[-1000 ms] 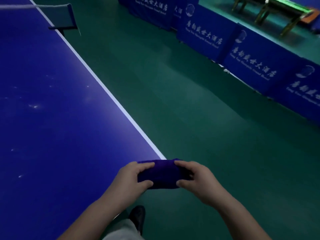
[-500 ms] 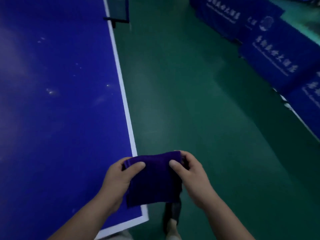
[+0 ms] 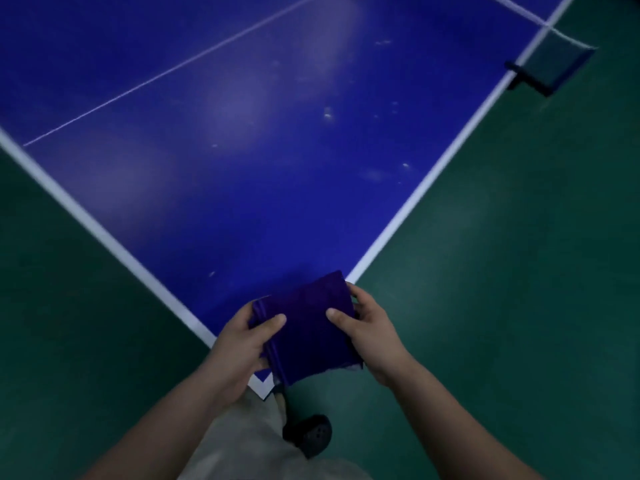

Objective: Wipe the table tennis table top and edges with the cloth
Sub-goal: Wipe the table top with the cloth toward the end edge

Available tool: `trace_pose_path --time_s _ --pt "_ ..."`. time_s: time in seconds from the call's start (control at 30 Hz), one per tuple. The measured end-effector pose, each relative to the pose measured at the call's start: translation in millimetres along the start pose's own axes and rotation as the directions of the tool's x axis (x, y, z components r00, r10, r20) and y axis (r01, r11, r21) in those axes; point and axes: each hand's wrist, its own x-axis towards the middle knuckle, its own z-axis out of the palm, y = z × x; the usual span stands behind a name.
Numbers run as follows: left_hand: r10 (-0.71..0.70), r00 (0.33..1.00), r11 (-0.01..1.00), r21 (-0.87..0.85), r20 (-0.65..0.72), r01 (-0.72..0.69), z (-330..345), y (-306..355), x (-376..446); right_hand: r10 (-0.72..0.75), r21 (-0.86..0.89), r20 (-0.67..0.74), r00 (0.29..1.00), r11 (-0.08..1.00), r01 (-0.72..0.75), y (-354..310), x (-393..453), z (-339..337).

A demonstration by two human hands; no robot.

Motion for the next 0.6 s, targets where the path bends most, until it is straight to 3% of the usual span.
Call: trace_pose_path --time_s 0.2,0.33,0.5,0.6 --pt "0.070 0.981 0.990 -0.111 -0.180 -0.091 -39 -12 18 0.020 -0.288 0.106 0.994 0.957 0.012 -7 44 34" --pt "0.144 0.928 0.989 0.038 -0.343 -0.140 -56 -25 26 -0.065 -0.680 0.176 0.982 0.713 0.169 -3 65 52" --pt "0.216 0.856 0.973 0.173 -0.470 -0.151 -56 -43 24 -0.107 -0.788 0.250 0.962 0.555 0.266 5 70 64" --pt "0.206 0.857 0.975 0.170 -0.472 -0.141 -50 -57 28 -0.115 -0.837 0.267 0.957 0.465 0.289 14 84 57"
